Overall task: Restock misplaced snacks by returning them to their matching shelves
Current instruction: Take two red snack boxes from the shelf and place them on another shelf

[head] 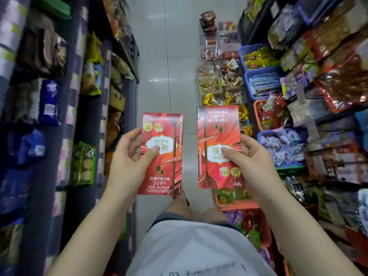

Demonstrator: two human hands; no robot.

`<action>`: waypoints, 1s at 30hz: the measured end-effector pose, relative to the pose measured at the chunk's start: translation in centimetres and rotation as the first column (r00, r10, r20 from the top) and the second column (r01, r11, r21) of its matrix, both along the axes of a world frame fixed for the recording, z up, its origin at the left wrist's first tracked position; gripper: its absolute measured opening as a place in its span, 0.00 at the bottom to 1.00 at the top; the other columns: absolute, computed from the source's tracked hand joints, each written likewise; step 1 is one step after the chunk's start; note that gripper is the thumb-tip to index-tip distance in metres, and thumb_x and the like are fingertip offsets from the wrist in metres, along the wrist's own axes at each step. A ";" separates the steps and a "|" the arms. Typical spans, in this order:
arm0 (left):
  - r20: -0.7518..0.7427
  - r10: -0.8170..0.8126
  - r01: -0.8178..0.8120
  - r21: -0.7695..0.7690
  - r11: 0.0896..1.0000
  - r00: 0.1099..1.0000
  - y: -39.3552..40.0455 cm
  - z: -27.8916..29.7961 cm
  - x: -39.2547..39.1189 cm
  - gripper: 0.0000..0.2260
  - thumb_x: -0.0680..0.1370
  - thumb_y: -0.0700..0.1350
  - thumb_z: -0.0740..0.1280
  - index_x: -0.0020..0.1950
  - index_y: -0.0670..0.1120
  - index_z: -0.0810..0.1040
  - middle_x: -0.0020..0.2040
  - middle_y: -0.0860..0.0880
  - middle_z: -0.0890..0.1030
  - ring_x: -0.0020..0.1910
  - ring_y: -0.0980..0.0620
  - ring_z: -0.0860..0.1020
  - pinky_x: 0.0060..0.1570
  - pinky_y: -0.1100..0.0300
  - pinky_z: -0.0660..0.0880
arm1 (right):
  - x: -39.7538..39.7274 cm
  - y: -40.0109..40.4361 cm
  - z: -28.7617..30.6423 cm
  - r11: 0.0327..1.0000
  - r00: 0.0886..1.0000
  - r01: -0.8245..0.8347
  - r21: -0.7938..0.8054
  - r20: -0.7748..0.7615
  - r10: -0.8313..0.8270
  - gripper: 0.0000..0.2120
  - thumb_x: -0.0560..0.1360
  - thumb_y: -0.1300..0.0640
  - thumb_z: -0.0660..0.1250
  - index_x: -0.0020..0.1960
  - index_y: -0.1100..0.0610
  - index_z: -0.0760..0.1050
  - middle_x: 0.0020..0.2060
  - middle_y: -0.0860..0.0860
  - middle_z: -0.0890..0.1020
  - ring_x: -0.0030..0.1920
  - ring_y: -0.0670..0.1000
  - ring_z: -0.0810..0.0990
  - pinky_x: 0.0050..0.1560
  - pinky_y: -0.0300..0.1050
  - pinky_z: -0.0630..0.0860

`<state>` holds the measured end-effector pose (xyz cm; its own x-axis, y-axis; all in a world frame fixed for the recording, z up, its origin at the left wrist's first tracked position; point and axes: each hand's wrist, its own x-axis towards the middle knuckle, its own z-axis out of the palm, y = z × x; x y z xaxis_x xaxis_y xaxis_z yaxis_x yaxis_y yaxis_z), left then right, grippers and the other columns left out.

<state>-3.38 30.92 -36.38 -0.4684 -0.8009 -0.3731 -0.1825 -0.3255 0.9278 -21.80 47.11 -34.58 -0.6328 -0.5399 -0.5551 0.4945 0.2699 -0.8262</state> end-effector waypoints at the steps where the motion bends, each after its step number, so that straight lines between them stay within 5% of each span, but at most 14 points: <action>1: -0.003 -0.006 0.006 -0.007 1.000 1.000 -2.2 0.3 -1.2 0.28 0.68 0.50 0.76 0.66 0.55 0.73 0.59 0.50 0.83 0.54 0.50 0.83 0.41 0.58 0.80 | -1.1 -2.0 0.2 1.000 1.000 0.004 -0.001 -0.011 -0.004 0.19 0.74 0.69 0.67 0.64 0.58 0.74 0.51 0.53 0.86 0.43 0.51 0.86 0.37 0.44 0.82; 4: 0.001 -0.012 0.012 -0.033 0.999 1.000 -8.1 1.4 -4.8 0.25 0.72 0.45 0.74 0.67 0.53 0.72 0.59 0.51 0.83 0.54 0.51 0.83 0.43 0.57 0.80 | -4.4 -7.5 1.1 1.000 0.998 -0.010 -0.006 -0.059 0.010 0.19 0.74 0.69 0.67 0.63 0.59 0.75 0.50 0.53 0.86 0.46 0.51 0.86 0.42 0.45 0.82; 10: 0.003 0.037 -0.037 -0.048 0.998 0.999 -17.0 1.9 -12.2 0.23 0.75 0.40 0.71 0.68 0.52 0.71 0.56 0.51 0.84 0.52 0.50 0.84 0.45 0.53 0.83 | -12.2 -17.7 1.4 0.997 0.996 -0.069 -0.034 -0.063 0.067 0.17 0.74 0.69 0.67 0.61 0.59 0.76 0.47 0.54 0.87 0.42 0.51 0.86 0.35 0.41 0.81; 16: -0.010 0.213 -0.213 -0.091 0.973 0.977 -24.3 1.8 -20.6 0.19 0.75 0.35 0.70 0.58 0.57 0.74 0.54 0.51 0.83 0.51 0.54 0.83 0.52 0.52 0.79 | -22.0 -28.3 0.4 0.965 0.966 -0.258 -0.050 -0.027 0.257 0.23 0.74 0.66 0.69 0.68 0.57 0.71 0.51 0.54 0.86 0.46 0.54 0.86 0.39 0.46 0.81; 21: -0.047 0.399 -0.402 -0.091 0.911 0.916 -29.6 3.1 -25.5 0.19 0.75 0.36 0.70 0.59 0.57 0.75 0.52 0.54 0.84 0.50 0.56 0.83 0.49 0.58 0.80 | -28.6 -37.2 2.1 0.896 0.896 -0.440 -0.064 -0.092 0.434 0.22 0.73 0.63 0.71 0.65 0.53 0.74 0.50 0.51 0.86 0.45 0.51 0.86 0.37 0.41 0.80; 25: -0.076 0.516 -0.522 -0.126 0.844 0.853 -33.3 5.0 -27.0 0.20 0.75 0.37 0.71 0.60 0.57 0.74 0.52 0.55 0.84 0.52 0.55 0.83 0.51 0.54 0.79 | -30.9 -44.5 4.5 0.828 0.831 -0.554 -0.088 -0.127 0.542 0.19 0.73 0.63 0.71 0.62 0.52 0.76 0.48 0.49 0.87 0.45 0.53 0.86 0.39 0.46 0.82; 30: -0.154 0.649 -0.667 -0.176 0.724 0.745 -38.0 7.6 -26.4 0.21 0.73 0.38 0.72 0.61 0.58 0.75 0.53 0.57 0.84 0.49 0.58 0.83 0.43 0.62 0.81 | -30.4 -53.7 7.2 0.714 0.732 -0.681 -0.162 -0.159 0.663 0.17 0.74 0.66 0.68 0.56 0.48 0.79 0.47 0.50 0.87 0.45 0.54 0.86 0.39 0.47 0.83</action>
<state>-29.79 -7.07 -28.80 0.1856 -0.9712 -0.1494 0.0787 -0.1369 0.9875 -52.17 -6.61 -27.36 -0.0987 -0.9306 -0.3524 0.1731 0.3327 -0.9270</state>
